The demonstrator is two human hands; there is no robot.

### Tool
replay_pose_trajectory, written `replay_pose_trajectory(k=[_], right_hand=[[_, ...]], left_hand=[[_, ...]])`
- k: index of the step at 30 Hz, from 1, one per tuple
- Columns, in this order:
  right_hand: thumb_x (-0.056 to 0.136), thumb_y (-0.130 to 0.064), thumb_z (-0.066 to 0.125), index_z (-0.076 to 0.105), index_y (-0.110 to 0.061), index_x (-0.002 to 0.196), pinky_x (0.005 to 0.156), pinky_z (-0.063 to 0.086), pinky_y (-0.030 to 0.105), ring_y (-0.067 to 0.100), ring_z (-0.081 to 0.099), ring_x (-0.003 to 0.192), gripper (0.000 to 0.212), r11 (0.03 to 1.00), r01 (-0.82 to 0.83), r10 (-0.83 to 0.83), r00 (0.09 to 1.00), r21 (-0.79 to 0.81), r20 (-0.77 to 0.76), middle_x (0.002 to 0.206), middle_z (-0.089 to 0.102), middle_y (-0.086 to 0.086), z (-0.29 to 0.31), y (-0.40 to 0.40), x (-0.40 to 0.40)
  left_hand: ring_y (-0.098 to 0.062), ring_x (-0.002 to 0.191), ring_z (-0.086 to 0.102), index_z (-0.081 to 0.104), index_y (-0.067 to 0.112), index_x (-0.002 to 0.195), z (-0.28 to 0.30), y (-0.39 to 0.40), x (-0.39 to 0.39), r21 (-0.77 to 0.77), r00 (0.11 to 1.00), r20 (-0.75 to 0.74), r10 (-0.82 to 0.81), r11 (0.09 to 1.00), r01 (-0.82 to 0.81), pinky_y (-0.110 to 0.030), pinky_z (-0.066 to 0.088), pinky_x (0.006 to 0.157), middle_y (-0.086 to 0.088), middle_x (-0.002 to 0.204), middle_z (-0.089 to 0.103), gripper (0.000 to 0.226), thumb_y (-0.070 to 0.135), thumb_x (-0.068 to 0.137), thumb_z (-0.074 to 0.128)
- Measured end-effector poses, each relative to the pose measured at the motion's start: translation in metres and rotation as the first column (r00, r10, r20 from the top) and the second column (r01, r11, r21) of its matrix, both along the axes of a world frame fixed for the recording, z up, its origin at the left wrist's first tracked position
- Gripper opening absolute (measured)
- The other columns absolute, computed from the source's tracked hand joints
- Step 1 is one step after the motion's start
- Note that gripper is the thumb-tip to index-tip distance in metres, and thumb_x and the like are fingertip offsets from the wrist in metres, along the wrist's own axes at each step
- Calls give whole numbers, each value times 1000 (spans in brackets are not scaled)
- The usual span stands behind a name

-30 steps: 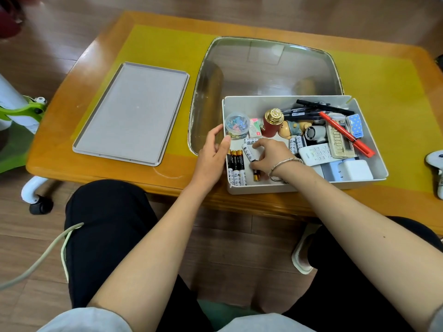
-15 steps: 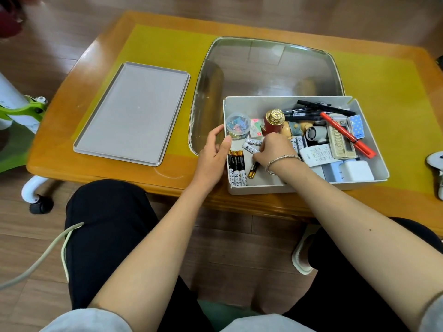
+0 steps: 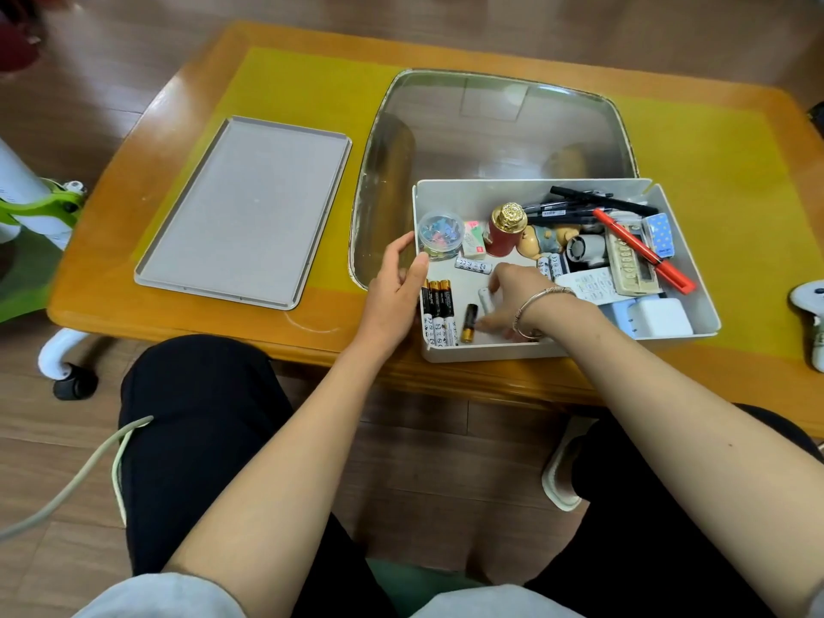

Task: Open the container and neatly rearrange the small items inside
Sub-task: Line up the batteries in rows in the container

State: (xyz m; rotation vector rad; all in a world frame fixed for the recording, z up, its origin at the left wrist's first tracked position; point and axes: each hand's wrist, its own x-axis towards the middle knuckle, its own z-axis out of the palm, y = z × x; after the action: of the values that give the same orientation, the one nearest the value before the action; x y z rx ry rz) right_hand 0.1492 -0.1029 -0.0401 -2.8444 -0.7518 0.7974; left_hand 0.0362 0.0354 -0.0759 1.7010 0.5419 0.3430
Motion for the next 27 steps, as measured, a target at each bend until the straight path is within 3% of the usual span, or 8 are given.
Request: replay_pose_trajectory(k=[2,6,10,13,17,21,24,27], right_hand=[[72,-36,77,50,-13,102,73,52,37,27,61,84,47,999,25,-25,1000,41,-3,93,61,8,-3,5,-3],[78,-26,71,51,-13,108,71,44,30,29,57,92,38,995,-18,6,993,100,119,103,61,12,-10,12,-4],[70,-20,75,60,-16,92,61,56,33,23,65,70,27,999,-33,33,999,4,-8,86,68,7,2,4,1],[63,-34,83,63,-14,90,62,59,32,16,68,64,39,989,-121,108,981,-79,-160,72,69,1,10,3,-1],[65,-47,80,61,-5,103,71,52,32,23,63,82,60,966,-228,216,971,-121,-104,94,67,8,7,14,-11],[65,-42,82,51,-13,105,72,49,34,22,56,81,58,984,-174,170,981,-39,-93,93,59,4,7,18,-14],[72,-31,79,52,-11,107,78,56,40,27,65,78,48,997,-67,71,990,41,-122,88,65,8,8,15,-10],[80,-31,72,60,-7,98,81,54,42,29,65,83,32,993,-45,48,998,109,-27,90,69,13,5,15,-11]], left_hand=[[11,83,62,38,25,139,0,0,0,2,1000,1,2,1000,-2,-33,59,72,25,89,60,43,39,99,44],[10,85,63,38,24,139,0,-1,0,2,1000,5,0,1000,0,-27,58,69,26,91,60,43,38,99,44],[2,88,64,37,26,139,0,0,0,0,1000,1,-5,1000,5,-33,59,72,23,92,61,42,39,99,44],[9,87,63,37,25,139,-2,-1,1,3,1000,7,-8,1000,8,-24,58,66,27,92,60,43,39,99,44],[12,86,62,38,24,139,-1,0,0,10,1000,0,-2,1000,2,-24,58,67,33,87,60,43,39,99,45],[8,86,62,38,26,139,-1,0,1,18,1000,-15,3,1000,-2,-36,59,74,30,86,60,43,41,99,44],[-2,87,64,38,27,138,-2,0,1,12,1000,-17,7,1000,-7,-46,57,76,24,87,61,43,42,99,44],[-10,92,65,38,27,139,-2,-1,1,-1,1000,-10,3,1000,-3,-49,56,76,22,88,61,43,42,98,45]])
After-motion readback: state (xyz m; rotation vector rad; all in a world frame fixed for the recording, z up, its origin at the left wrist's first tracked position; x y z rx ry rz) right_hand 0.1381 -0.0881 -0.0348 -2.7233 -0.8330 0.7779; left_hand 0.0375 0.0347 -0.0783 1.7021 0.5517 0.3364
